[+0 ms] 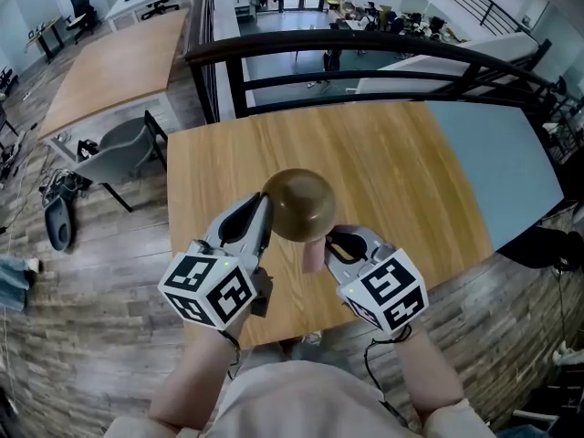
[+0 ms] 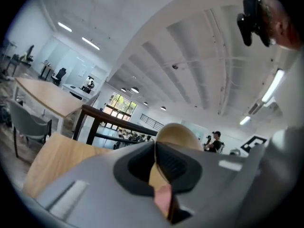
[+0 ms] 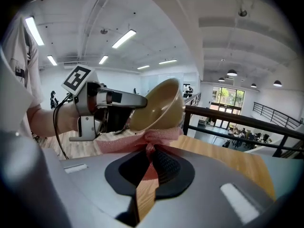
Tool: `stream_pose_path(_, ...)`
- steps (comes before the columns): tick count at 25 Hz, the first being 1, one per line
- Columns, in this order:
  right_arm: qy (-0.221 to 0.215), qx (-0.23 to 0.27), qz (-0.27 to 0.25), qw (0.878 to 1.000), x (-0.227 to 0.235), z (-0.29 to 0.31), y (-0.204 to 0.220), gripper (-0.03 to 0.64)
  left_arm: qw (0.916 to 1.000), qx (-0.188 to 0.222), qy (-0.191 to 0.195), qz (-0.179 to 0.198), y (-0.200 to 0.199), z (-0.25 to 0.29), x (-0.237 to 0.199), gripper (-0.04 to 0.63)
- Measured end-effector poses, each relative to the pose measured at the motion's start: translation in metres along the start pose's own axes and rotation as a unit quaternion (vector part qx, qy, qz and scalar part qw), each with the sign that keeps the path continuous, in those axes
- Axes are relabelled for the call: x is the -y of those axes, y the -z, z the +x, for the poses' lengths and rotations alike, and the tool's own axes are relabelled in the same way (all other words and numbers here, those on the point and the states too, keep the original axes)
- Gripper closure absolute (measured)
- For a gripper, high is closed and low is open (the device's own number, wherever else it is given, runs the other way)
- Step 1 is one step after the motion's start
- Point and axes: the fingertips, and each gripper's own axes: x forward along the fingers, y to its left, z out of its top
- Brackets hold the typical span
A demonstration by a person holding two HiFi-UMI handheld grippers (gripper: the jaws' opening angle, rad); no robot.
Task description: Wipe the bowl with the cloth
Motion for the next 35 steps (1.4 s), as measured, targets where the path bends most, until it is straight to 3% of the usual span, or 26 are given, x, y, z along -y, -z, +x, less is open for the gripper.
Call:
stream_pose_path(4,-0.007,0.027,0.022,0.999,-0.015,0.012,-0.005,0.597,0.9982,0.007,0.014,-0.058,0.008,0.009,0.013,0.586)
stream_pose_path(10,-0.008,0.069,0.063,0.996,-0.022,0.016,-0.012,0.597,0.9973,0.0,0.028,-0.068,0.015,0.013,0.029,0.586)
stream_pose_path(19,0.034,0.057,0.069,0.995,0.004,-0.008,0.008,0.595,0.9996,-0.018,-0.008,0.021,0.018,0.009,0.013,0.584)
stream_pose_path(26,0.084,0.053,0.046,0.994,0.039,-0.033,0.008,0.597,0.9975,-0.052,-0.012,0.047,0.034,0.004,0.007,0.585)
stream_pose_path(32,0.099,0.058,0.013,0.993,0.06,-0.047,-0.005,0.597,0.9827,-0.113,0.018,0.146,0.061,0.006,0.03,0.584)
stream_pose_path(35,0.085,0.051,-0.014,0.995,0.055,-0.049,-0.014,0.597,0.969,-0.133,0.03,0.206,0.073,0.006,0.045,0.584)
